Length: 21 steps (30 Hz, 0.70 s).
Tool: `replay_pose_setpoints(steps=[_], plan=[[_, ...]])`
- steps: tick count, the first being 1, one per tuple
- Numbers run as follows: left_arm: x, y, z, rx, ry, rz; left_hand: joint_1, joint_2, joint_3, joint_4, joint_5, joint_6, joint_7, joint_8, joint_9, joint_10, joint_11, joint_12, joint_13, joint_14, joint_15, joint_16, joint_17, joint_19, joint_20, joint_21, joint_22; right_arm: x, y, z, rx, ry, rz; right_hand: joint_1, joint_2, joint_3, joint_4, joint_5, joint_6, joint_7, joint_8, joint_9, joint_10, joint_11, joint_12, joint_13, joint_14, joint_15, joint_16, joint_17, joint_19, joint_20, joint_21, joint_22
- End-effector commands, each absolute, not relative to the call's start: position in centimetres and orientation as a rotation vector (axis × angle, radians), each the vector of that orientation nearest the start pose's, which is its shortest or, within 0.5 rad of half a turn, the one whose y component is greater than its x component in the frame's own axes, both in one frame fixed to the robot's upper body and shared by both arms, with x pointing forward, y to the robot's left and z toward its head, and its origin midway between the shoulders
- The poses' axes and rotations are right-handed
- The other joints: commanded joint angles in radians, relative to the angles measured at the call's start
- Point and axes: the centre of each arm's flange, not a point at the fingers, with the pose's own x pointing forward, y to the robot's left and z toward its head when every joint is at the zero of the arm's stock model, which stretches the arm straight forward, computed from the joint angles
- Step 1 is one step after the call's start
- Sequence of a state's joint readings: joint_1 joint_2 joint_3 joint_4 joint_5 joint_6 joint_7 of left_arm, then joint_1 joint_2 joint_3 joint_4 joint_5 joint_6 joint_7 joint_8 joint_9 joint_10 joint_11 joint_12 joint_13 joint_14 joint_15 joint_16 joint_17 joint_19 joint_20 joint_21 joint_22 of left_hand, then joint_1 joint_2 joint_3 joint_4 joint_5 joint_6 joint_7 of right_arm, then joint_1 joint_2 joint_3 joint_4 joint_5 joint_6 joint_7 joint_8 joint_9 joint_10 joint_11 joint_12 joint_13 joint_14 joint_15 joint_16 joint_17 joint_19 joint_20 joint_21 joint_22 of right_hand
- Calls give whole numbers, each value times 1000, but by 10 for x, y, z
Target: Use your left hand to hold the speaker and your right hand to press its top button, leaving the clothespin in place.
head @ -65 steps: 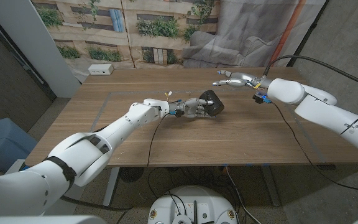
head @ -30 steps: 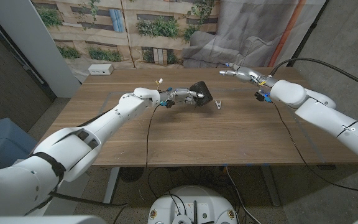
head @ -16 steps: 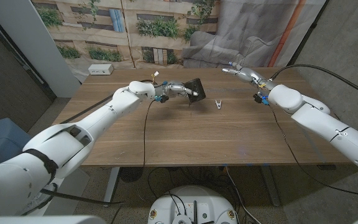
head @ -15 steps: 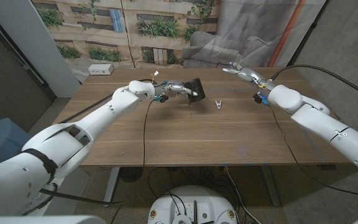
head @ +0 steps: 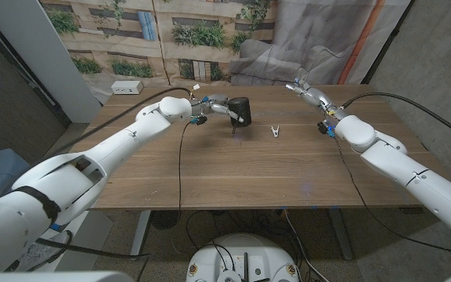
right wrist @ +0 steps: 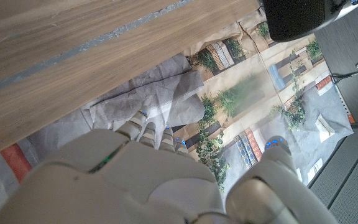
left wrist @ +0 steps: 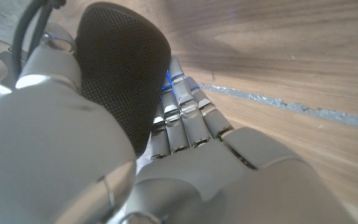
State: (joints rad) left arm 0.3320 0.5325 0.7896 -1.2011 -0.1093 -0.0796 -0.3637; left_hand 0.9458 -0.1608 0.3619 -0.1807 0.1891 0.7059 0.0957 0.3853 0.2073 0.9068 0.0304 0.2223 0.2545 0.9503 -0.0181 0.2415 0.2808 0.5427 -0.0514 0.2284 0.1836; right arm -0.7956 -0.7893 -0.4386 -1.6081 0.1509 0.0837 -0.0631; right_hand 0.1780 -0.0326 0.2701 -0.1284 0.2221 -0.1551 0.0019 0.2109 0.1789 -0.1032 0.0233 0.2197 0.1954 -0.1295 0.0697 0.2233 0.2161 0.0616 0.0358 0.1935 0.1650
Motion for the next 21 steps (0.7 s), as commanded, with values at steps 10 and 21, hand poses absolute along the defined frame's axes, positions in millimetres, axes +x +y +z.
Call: replay_pose_setpoints(steps=[10, 21], plan=[[684, 138, 56, 1007, -666, -447, -1, 292, 119, 4, 6, 256, -111, 122, 3, 206, -203, -6, 108, 104, -216, -6, -2, 9, -137, -2, 3, 630, -298, 21, -420, -679, 155, -43, 27, -13, 22, 6, 43, 16, 5, 1, 35, 6, 4, -1, 5, -37, 11, 8, 24, -29, 1, 2], [690, 132, 38, 1027, -678, -444, 2, 293, 123, 4, 5, 257, -109, 118, 1, 198, -209, -12, 99, 91, -216, -16, -10, -1, -136, -7, 3, 639, -304, 9, -280, -644, 140, -79, 51, -18, 46, 9, 62, 29, 3, 1, 45, 5, 2, -2, 8, -44, 13, 14, 28, -42, -1, 2]])
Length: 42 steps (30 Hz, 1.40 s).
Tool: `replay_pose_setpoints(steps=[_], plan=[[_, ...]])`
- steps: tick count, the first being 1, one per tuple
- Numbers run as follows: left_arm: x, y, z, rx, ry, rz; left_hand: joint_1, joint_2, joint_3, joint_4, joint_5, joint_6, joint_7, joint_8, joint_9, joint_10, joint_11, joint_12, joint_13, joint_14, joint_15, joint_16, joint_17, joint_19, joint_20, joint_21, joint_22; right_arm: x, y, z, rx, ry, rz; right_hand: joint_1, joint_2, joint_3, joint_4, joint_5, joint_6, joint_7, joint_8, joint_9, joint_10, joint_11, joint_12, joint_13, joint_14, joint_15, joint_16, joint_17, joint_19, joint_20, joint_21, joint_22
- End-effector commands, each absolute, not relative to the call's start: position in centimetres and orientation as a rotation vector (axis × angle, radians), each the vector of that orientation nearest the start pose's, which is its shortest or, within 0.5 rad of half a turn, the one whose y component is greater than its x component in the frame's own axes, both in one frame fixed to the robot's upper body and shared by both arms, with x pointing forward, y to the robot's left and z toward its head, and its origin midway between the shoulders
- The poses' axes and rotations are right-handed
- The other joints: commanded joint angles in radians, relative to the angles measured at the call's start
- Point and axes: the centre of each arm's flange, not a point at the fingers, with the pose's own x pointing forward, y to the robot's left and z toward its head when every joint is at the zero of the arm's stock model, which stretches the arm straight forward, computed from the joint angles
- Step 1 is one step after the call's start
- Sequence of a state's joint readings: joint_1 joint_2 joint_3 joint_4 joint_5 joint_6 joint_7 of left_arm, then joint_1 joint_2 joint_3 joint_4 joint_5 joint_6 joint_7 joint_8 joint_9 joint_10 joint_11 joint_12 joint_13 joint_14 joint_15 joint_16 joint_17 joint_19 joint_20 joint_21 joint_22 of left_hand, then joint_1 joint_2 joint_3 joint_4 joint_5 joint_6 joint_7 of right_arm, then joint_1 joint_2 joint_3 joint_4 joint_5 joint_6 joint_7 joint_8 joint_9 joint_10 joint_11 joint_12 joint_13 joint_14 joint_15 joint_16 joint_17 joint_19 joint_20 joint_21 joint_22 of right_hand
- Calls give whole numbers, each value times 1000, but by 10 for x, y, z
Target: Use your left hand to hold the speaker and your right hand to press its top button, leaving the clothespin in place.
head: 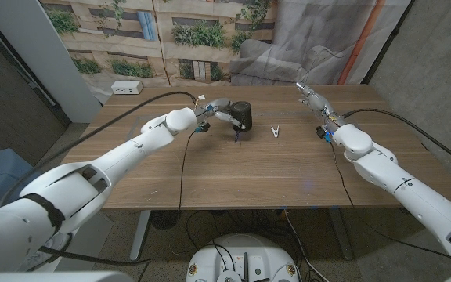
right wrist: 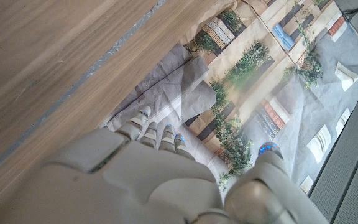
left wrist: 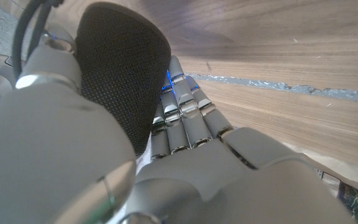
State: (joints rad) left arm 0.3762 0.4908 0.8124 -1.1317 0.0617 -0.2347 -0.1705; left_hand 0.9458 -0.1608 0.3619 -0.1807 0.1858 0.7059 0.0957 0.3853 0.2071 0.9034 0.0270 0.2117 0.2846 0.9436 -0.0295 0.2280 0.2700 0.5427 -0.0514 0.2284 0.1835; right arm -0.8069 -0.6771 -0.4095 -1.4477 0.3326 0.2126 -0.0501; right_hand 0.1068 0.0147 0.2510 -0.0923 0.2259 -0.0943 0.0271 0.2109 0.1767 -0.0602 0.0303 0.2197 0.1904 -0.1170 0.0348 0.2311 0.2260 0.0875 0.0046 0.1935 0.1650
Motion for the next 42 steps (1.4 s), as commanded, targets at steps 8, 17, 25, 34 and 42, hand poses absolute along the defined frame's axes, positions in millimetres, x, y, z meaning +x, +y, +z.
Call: replay_pose_setpoints(steps=[8, 17, 25, 34, 42], plan=[[694, 126, 30, 1053, -712, -417, 3, 292, 125, 4, 8, 258, -115, 115, 0, 201, -212, -2, 61, 78, -205, -16, -10, -10, -137, -10, 3, 643, -307, 3, -161, -657, 135, -21, 9, -2, 16, 6, 2, 5, 0, 3, 4, -3, 0, 3, -1, -11, 7, 6, 3, -13, -2, 2], [700, 120, 25, 1090, -756, -383, -1, 293, 125, 6, 7, 258, -115, 112, -1, 202, -217, -2, 55, 68, -206, -23, -19, -19, -134, -13, 3, 646, -309, 0, -155, -639, 125, -28, 10, -4, 19, 7, -3, -2, -5, 2, 6, -6, -2, 2, 1, -13, 6, 5, 8, -15, -1, 2], [701, 119, 22, 1100, -768, -351, -2, 287, 127, 4, 6, 264, -122, 109, -2, 205, -221, 2, 51, 14, -205, -47, -39, -37, -126, -19, 2, 649, -310, -4, -145, -632, 112, -27, 12, -4, 18, 8, -4, -3, -8, 2, 6, -6, -3, 2, 5, -12, 6, 4, 10, -14, -1, 2], [704, 119, 13, 1112, -737, -344, -21, 276, 120, 11, 3, 273, -144, 107, -3, 210, -228, 4, 43, -61, -196, -59, -60, -63, -95, -26, 1, 653, -311, -10, -133, -615, 107, -24, 13, -2, 15, 9, -3, -4, -9, 2, 8, -6, -4, 2, 9, -12, 5, 2, 13, -11, -1, 2], [706, 118, 7, 1113, -713, -346, -32, 270, 115, 12, 3, 274, -149, 105, -3, 213, -230, 4, 39, -101, -194, -60, -67, -77, -71, -29, 1, 656, -313, -14, -128, -605, 98, -22, 14, -1, 11, 10, -1, -4, -10, 2, 11, -5, -5, 2, 13, -9, 5, -1, 16, -8, -1, 2]])
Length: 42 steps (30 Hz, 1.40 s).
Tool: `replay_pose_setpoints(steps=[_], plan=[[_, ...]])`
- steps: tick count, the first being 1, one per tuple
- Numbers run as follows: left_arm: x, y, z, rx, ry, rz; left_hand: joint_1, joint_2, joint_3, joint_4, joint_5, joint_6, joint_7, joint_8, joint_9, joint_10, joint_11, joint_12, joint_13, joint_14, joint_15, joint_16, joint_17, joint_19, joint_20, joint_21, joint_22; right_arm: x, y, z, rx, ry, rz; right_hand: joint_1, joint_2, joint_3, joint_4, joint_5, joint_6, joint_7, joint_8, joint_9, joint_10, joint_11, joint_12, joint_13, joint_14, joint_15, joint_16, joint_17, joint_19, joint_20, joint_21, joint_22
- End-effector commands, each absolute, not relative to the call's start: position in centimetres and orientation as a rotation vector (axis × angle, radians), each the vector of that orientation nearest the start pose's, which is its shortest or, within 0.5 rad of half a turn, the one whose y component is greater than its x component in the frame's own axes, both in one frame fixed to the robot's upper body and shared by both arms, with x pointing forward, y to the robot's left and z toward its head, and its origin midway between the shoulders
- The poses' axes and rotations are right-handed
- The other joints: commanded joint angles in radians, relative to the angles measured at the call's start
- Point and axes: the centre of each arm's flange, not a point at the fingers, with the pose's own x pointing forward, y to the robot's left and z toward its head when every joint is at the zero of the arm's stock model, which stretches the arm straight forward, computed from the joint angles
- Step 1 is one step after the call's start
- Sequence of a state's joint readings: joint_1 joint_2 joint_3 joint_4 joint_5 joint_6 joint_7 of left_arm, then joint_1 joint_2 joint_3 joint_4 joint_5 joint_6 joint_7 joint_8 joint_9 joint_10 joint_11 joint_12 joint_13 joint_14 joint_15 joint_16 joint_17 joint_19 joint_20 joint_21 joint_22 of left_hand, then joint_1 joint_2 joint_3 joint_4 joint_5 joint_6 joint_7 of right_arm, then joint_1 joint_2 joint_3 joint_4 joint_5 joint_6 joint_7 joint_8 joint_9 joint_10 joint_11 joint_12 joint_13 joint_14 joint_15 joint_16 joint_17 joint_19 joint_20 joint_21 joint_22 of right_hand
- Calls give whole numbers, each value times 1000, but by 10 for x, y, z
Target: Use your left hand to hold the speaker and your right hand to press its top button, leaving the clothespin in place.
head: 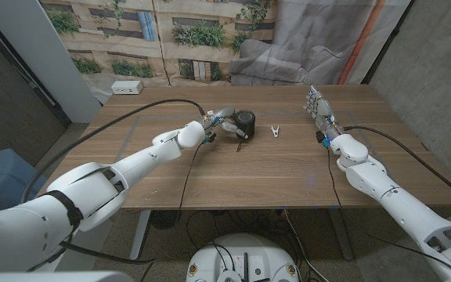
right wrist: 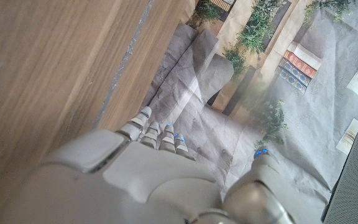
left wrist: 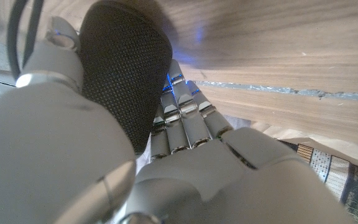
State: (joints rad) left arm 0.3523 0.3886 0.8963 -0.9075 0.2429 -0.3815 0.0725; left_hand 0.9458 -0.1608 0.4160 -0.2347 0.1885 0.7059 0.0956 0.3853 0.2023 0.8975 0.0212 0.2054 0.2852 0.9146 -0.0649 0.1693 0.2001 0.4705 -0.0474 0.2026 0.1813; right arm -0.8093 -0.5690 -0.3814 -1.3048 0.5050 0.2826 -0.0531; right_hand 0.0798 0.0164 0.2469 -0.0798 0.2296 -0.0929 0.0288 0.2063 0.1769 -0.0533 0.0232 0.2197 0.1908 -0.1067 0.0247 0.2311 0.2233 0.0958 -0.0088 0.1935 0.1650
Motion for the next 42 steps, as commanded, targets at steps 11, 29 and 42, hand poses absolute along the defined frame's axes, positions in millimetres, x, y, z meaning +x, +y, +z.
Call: replay_pose_setpoints(steps=[11, 29, 42], plan=[[709, 117, 3, 1147, -714, -350, -43, 264, 52, 68, -1, 262, -151, 98, 2, 203, -225, 5, 39, -108, -156, 2, -1, -20, -60, -6, 2, 660, -313, -17, -123, -597, 92, 8, 12, 4, -5, 7, -1, -6, -7, 2, 6, 1, -6, 1, 5, 2, 3, 0, 11, 10, -1, 2], [711, 127, 6, 1153, -659, -373, -128, 222, 6, 71, 3, 27, -205, -67, -16, -57, -210, -28, 27, -281, -136, 5, -12, -75, -23, -9, 0, 663, -313, -19, -123, -591, 93, 10, 12, 5, -9, 8, 2, -9, -8, 2, 9, -2, -8, 1, 11, 6, 1, -3, 14, 13, -2, 2], [711, 135, 11, 1145, -625, -399, -204, 156, -52, 73, 3, -159, -236, -197, -17, -349, -184, -33, -17, -505, -93, 2, -23, -179, -17, -16, -4, 664, -311, -19, -122, -587, 98, 9, 13, 5, -11, 8, 3, -10, -10, 2, 11, -2, -10, 1, 14, 6, 0, -4, 16, 17, -2, 2]])
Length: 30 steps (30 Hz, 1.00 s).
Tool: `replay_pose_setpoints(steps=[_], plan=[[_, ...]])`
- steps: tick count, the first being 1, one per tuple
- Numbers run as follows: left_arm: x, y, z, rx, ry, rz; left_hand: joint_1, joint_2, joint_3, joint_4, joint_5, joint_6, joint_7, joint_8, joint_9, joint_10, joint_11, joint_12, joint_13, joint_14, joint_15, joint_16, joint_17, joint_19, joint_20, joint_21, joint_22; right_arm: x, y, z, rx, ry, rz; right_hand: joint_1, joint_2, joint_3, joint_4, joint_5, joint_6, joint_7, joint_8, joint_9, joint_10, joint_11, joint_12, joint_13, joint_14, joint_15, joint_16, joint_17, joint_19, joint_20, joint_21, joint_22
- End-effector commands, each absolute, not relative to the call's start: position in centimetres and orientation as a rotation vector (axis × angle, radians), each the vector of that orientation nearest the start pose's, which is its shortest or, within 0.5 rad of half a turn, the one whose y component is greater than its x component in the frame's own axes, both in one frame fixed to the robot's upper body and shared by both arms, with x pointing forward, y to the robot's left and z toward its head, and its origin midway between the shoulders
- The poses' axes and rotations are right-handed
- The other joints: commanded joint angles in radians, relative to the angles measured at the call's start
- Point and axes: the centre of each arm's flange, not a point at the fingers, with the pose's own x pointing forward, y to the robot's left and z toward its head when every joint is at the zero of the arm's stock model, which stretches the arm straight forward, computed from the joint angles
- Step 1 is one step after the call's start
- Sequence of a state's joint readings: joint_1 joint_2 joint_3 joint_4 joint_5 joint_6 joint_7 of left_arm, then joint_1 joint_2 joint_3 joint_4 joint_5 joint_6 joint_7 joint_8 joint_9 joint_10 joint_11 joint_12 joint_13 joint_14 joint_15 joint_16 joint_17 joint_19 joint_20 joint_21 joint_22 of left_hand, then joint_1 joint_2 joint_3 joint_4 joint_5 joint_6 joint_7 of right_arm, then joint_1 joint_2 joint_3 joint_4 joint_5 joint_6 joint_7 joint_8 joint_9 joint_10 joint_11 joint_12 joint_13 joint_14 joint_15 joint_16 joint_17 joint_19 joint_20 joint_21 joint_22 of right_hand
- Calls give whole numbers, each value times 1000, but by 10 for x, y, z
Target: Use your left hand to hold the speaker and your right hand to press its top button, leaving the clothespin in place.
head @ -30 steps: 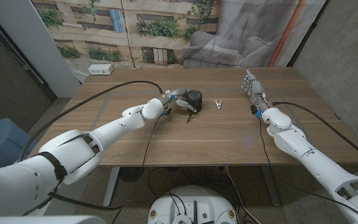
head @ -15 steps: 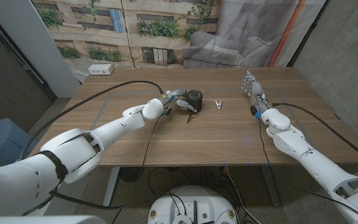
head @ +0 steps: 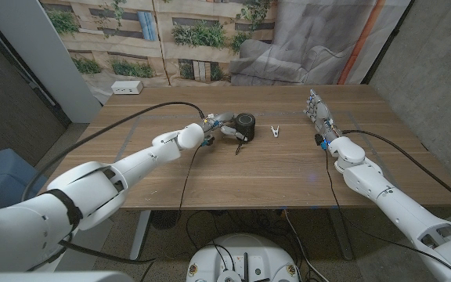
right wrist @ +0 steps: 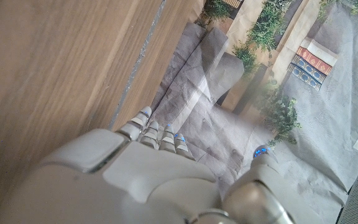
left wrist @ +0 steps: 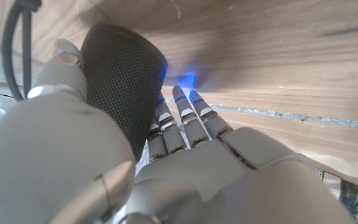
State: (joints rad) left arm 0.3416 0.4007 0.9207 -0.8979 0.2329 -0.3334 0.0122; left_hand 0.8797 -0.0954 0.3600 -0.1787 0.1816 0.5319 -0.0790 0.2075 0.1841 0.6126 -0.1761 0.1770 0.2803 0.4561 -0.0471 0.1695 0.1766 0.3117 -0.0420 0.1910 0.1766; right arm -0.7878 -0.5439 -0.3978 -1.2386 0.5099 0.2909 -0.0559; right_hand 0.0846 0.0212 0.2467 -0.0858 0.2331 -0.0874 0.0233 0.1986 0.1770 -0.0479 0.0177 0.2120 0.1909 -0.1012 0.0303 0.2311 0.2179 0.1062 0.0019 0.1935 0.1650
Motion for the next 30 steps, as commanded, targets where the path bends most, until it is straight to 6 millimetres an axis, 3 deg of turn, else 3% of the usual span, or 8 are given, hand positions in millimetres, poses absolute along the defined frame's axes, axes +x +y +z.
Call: replay_pose_setpoints(steps=[1, 3, 11, 17, 30], plan=[[711, 135, 12, 1143, -623, -401, -142, 89, 1, 17, 9, -3, -64, -23, 1, -82, 16, -3, -18, -66, -103, 1, 0, -28, -22, -5, 0, 664, -311, -19, -124, -586, 98, 4, 8, 5, -6, 4, -2, -4, -2, 2, 5, 3, -2, 1, 8, 1, 0, 2, 5, 6, -2, 2], [711, 136, 13, 1145, -615, -409, -152, 78, -8, 18, 8, -28, -62, -26, 0, -134, 24, -5, -29, -104, -95, -1, -1, -45, -20, -6, -1, 664, -310, -19, -124, -585, 99, 4, 8, 5, -6, 4, -2, -4, -2, 2, 11, 4, -1, 1, 9, 1, 0, 1, 6, 6, -3, 2], [709, 138, 14, 1155, -587, -443, -210, 53, -37, 29, 5, -98, -45, -28, 1, -225, 64, -2, -56, -186, -68, 0, -3, -99, -16, -10, -3, 665, -307, -20, -124, -589, 112, 3, 9, 5, -7, 4, -2, -6, -3, 2, 13, 3, -1, 1, 10, 3, -1, 1, 6, 9, -3, 2], [708, 139, 17, 1160, -578, -457, -251, 42, -53, 31, 3, -187, -20, -33, -2, -310, 112, 1, -78, -270, -25, 0, -5, -150, -19, -11, -5, 665, -306, -20, -127, -585, 113, 2, 7, 4, -8, 3, -2, -5, -4, 2, 14, 3, -2, 1, 10, 4, -2, 1, 6, 9, -3, 2], [706, 142, 18, 1175, -544, -513, -274, 39, -56, 25, 4, -318, 10, -37, -4, -418, 153, 0, -90, -388, 23, -3, -5, -214, -18, -13, -6, 663, -304, -25, -120, -581, 106, 2, 6, 3, -11, 3, -2, -6, -5, 2, 14, 3, -4, 2, 11, 8, -3, 0, 6, 13, -4, 2]])
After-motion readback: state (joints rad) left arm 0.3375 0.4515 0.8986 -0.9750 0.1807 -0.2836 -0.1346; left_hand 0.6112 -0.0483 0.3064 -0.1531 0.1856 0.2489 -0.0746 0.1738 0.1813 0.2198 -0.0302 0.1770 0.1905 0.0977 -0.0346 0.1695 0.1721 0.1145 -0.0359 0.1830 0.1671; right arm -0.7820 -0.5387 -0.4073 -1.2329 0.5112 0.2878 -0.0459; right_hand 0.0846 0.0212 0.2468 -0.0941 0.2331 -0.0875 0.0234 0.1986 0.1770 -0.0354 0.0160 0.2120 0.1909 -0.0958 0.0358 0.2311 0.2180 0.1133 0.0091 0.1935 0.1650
